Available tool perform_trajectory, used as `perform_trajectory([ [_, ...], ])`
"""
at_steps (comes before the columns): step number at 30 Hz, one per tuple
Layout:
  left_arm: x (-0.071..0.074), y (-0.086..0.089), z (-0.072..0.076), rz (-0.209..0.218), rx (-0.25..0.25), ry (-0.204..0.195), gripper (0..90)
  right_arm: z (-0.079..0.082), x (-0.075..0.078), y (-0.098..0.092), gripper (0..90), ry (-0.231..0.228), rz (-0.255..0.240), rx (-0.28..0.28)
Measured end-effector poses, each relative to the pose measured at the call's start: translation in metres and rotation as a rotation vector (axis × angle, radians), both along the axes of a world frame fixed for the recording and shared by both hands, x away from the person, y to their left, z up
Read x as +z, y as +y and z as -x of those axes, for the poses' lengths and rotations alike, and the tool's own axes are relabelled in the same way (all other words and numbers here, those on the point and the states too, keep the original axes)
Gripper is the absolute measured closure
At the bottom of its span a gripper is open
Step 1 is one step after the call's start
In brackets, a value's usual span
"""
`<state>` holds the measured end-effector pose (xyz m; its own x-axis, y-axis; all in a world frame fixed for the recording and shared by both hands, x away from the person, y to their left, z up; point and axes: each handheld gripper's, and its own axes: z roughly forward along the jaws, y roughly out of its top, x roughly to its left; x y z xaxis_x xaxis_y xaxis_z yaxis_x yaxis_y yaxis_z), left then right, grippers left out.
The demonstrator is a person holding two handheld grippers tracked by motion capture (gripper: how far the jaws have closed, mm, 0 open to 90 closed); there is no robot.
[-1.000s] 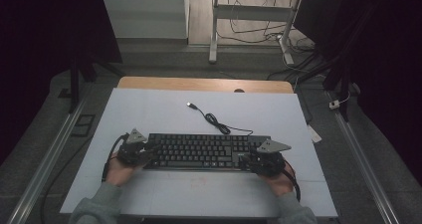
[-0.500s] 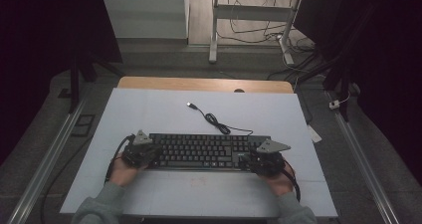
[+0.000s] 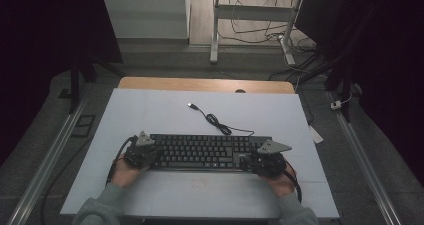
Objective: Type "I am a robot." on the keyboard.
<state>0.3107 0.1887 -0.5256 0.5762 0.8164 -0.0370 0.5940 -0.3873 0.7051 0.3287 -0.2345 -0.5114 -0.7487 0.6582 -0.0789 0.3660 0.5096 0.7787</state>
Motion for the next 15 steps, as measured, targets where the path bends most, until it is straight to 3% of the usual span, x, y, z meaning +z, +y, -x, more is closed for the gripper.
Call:
perform_trajectory([
  [15,-0.0021,-0.0011,-0.0007,-0.015,-0.004,0.006,89.0,0.0001,-0.0003,0.0004,51.1,-0.003,0.006,0.002],
])
